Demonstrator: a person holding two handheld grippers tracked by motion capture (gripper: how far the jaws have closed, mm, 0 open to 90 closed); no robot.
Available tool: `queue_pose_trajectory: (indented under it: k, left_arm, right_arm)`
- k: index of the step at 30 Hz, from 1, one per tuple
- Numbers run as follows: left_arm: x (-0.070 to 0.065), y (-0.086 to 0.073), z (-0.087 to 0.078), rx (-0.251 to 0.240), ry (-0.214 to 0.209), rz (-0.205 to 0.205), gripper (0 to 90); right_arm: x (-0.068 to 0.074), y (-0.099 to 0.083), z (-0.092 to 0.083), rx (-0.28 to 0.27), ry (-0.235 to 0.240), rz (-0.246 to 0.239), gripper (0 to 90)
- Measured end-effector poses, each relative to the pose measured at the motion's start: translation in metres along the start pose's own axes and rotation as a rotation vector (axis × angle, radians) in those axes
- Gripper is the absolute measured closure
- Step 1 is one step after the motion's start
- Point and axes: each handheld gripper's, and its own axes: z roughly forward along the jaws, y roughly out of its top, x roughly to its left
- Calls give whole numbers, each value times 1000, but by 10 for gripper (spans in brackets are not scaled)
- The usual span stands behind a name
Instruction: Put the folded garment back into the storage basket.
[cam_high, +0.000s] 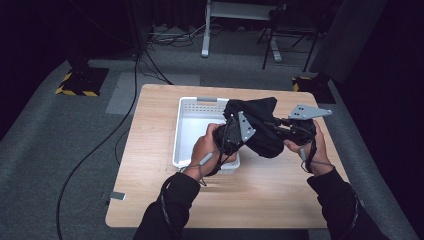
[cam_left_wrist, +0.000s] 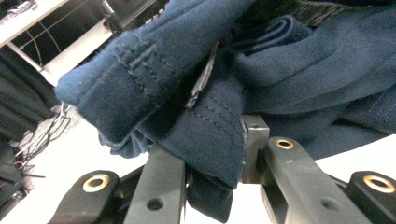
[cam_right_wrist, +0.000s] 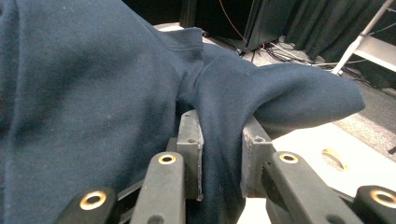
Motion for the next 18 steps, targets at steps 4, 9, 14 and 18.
queue_pose_trajectory:
  k: [4, 9, 14, 18]
  left_arm:
    - [4, -6, -4, 1, 3, -11, 761]
    - [9, -16, -7, 9, 15, -29, 761]
    - [14, -24, -12, 14, 28, -46, 761]
    - [17, -30, -14, 14, 37, -65, 761]
  right_arm:
    - [4, 3, 6, 1, 9, -6, 742]
    - [12, 8, 19, 10, 27, -20, 741]
    - [17, 11, 26, 14, 37, -29, 741]
    - [22, 16, 36, 18, 49, -43, 742]
